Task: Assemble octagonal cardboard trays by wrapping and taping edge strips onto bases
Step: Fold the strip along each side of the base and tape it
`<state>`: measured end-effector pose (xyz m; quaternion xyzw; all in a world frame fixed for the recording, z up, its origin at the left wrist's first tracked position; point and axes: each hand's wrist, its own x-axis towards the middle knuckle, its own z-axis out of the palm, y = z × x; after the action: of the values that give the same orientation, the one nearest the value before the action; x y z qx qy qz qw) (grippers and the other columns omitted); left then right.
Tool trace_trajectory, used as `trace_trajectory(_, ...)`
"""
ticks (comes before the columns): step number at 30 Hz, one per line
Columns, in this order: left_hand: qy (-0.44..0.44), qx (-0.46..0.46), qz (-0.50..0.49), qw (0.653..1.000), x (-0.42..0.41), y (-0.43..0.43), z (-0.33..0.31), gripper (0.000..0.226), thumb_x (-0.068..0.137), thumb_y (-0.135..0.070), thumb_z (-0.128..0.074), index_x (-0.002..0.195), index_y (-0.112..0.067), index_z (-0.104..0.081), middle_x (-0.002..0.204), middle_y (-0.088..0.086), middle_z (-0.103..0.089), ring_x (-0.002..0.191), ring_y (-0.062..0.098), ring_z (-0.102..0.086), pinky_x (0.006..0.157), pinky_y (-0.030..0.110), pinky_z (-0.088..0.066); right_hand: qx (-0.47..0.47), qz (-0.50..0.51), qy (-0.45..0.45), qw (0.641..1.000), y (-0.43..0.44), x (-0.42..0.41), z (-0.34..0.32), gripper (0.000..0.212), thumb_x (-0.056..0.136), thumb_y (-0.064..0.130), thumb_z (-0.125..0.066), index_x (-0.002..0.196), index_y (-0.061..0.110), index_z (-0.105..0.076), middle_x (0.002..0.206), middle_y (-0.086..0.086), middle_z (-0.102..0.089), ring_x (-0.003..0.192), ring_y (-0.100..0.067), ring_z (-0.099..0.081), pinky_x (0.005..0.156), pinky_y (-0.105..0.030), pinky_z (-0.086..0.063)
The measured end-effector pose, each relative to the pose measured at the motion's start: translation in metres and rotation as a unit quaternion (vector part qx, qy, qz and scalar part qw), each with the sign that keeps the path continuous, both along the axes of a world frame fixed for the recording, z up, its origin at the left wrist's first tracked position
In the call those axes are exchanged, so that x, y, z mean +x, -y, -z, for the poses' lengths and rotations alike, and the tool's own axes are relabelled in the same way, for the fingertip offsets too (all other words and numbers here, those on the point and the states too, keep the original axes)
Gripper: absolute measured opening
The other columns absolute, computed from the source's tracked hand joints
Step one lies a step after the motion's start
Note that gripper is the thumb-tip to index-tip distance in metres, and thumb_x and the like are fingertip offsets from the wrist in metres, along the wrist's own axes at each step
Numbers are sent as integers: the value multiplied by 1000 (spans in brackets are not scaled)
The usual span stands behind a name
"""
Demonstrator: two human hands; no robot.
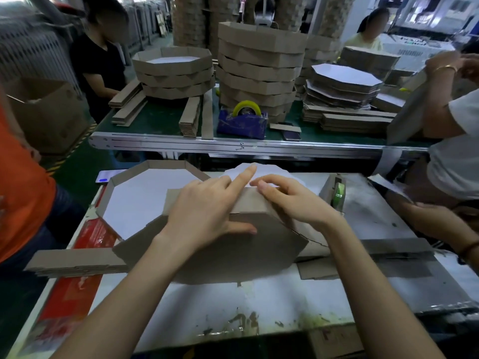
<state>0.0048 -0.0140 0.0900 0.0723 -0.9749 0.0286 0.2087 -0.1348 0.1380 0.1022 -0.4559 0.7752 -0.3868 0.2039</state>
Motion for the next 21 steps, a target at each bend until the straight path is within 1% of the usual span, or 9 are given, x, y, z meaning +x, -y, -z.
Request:
trace_trajectory(2,-33,41,2,999,14,5,-4,106,64,-91,-31,153,-35,-19,107,-1,-67,85,23,-65,63,33,-51,10,-1,8,1000,-15,-8,-4,47,93,52,-46,81,8,-60,71,1,-53,65,-11,-48,68,-28,-38)
trace_trajectory(3,-53,76,4,996,20,8,-6,104,64,-93,-29,151,-37,-23,107,-1,-68,85,25,-66,63,36,-54,19,-10,14,1000,-22,-12,-8,46,89,53,-50,78,9,-60,70,-2,-53,65,-11,-48,67,-28,-38)
trace_trajectory(6,-99,158,10,982,36,11,-2,98,64,-95,-32,146,-42,-25,111,-1,-67,93,25,-65,68,43,-57,23,-54,20,998,-31,-17,-26,40,84,50,-60,90,12,-71,80,-12,-69,70,-15,-58,65,-26,-44)
trace_trajectory(8,-96,210,2,973,42,9,5,96,63,-92,-41,145,-43,-30,119,-4,-64,100,22,-62,75,42,-57,31,-74,-10,997,-26,-16,-34,37,85,49,-62,92,14,-73,79,-6,-72,67,-10,-62,61,-19,-46)
trace_trajectory(11,-50,274,-27,960,51,11,19,97,59,-91,-43,144,-46,-31,133,-12,-55,111,16,-56,85,38,-52,71,-84,-50,993,-12,-11,-34,24,90,43,-64,89,20,-72,74,10,-71,65,2,-62,61,-11,-44)
trace_trajectory(14,-45,270,-29,961,54,11,23,94,63,-88,-45,145,-47,-24,134,-13,-49,114,14,-51,88,38,-52,79,-79,-70,991,-3,-3,-25,20,92,41,-63,89,22,-71,74,10,-69,67,1,-62,65,-16,-45)
trace_trajectory(16,-65,235,-5,970,51,5,18,92,68,-86,-46,147,-45,-22,130,-11,-49,112,10,-48,84,33,-50,77,-84,-70,991,4,4,-19,23,93,42,-63,90,20,-71,76,6,-70,68,-2,-62,65,-20,-48)
trace_trajectory(18,-76,181,25,980,48,0,11,88,72,-83,-45,147,-38,-31,124,-9,-52,107,8,-45,77,26,-43,69,-97,-70,990,10,13,-15,24,92,40,-65,88,18,-71,73,6,-69,64,-3,-59,62,-20,-46)
trace_trajectory(21,-54,165,36,984,47,-2,8,80,76,-79,-42,139,-30,-50,120,-7,-59,106,14,-52,79,29,-43,45,-87,-85,992,18,20,-15,27,92,42,-65,86,17,-72,66,3,-66,57,-7,-54,56,-21,-41)
